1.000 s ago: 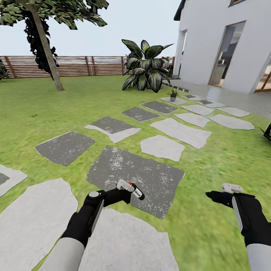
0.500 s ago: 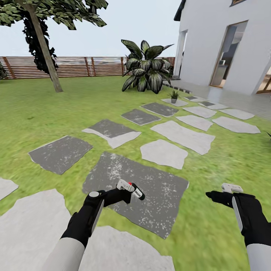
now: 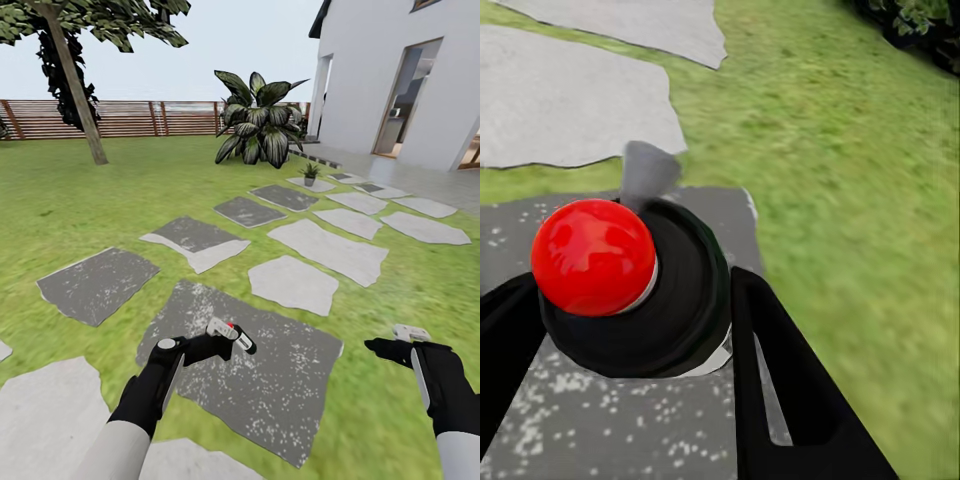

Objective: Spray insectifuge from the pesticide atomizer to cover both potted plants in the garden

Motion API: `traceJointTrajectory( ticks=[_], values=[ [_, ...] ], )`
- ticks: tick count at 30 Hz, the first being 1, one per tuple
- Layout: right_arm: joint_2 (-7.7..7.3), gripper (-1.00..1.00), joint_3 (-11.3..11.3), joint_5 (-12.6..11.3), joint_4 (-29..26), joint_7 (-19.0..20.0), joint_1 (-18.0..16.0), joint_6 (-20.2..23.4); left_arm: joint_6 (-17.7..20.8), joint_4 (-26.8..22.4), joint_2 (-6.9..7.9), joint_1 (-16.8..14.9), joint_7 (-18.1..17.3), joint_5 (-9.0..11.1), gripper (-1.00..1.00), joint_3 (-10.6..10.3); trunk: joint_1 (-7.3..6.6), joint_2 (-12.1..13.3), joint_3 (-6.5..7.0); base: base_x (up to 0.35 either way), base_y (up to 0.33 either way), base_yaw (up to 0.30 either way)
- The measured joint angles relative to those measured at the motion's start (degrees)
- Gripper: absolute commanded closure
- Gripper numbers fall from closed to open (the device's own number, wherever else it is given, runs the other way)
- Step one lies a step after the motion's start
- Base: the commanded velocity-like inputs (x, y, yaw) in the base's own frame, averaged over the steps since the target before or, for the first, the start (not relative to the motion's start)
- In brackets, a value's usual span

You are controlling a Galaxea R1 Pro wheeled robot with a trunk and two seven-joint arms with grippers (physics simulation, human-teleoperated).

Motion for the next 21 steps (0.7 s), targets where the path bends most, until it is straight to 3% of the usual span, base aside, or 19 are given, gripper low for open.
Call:
traceJointTrajectory(
  ticks=[21],
  values=[
    [-0.16, -1.00, -0.2, 0.0, -0.1, 0.1, 0.0, 0.0, 0.0, 0.0, 0.00, 0.0, 0.0, 0.0, 1.00, 0.0, 0.00, 0.0, 0.00, 0.339, 0.000, 0.000]
  ],
)
